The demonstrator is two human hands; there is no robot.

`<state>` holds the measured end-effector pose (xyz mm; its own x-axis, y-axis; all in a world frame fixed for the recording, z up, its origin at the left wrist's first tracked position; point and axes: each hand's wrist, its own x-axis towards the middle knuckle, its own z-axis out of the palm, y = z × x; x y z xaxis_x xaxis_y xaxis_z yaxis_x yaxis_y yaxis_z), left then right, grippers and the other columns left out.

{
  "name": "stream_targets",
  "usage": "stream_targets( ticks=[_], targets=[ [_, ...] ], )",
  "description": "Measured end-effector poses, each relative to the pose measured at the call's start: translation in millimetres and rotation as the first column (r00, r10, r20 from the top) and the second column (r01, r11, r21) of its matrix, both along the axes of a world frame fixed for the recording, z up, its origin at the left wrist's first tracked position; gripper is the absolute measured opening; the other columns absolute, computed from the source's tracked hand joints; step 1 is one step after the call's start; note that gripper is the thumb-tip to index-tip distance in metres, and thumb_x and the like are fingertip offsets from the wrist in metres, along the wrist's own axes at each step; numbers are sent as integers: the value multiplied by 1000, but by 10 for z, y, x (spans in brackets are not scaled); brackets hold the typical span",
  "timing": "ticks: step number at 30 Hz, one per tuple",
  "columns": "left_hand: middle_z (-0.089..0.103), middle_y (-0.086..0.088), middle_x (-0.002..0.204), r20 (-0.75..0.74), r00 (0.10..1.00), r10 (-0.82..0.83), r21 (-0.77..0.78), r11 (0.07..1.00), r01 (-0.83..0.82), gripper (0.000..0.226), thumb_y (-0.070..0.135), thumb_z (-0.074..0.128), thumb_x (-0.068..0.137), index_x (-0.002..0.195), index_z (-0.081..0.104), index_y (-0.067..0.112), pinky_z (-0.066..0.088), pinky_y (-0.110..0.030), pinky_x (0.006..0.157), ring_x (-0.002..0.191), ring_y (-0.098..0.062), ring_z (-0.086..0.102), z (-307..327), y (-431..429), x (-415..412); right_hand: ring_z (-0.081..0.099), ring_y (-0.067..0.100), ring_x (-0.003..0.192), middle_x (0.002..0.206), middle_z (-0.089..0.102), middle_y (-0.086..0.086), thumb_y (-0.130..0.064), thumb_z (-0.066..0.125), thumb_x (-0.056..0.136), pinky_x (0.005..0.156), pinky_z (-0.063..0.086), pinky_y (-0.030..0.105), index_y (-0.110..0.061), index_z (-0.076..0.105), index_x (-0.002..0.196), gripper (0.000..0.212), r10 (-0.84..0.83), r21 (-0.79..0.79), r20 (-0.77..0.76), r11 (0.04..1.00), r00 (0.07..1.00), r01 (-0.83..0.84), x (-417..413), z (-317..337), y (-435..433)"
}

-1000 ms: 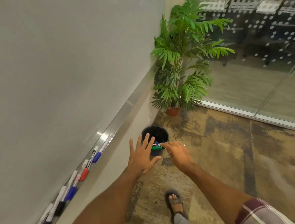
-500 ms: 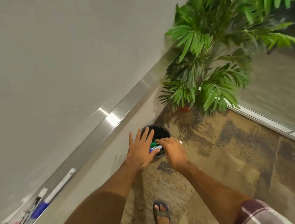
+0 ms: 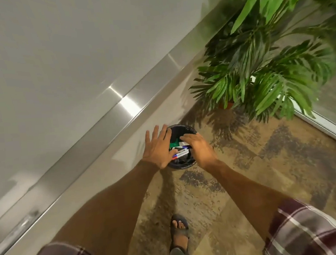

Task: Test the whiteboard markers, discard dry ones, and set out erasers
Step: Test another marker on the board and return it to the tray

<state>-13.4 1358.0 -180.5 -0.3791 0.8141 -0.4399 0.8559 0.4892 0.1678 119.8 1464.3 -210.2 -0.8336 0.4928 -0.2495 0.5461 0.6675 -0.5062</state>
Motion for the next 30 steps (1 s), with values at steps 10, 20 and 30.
stream_targets(
  ticks=[10,20,30],
  targets=[
    [-5,-2,164,14,999,49,-28,998,-48,73,48,42,100,156,6,17,-8,-51,119,149,-27,-10,66,-100,42,50,28,121,131,56,10,5,67,70,109,34,41,-13,54,130,64,-34,32,-13,999,999,35,64,-39,65],
    [-7,-3,163,-39,997,61,-4,998,-61,72,52,35,101,156,2,19,-4,-53,118,149,-26,-12,647,-504,222,51,27,123,129,58,13,1,61,78,112,27,41,-6,51,133,57,102,204,-53,975,993,-89,98,709,-359],
    [-12,-4,163,-132,983,124,46,992,-119,71,57,25,100,156,-2,21,-7,-55,117,149,-26,-14,1322,-1238,377,31,26,138,147,39,7,-51,21,96,115,18,45,-15,34,144,61,71,330,-49,943,996,-51,198,1328,-1135]
  ],
)
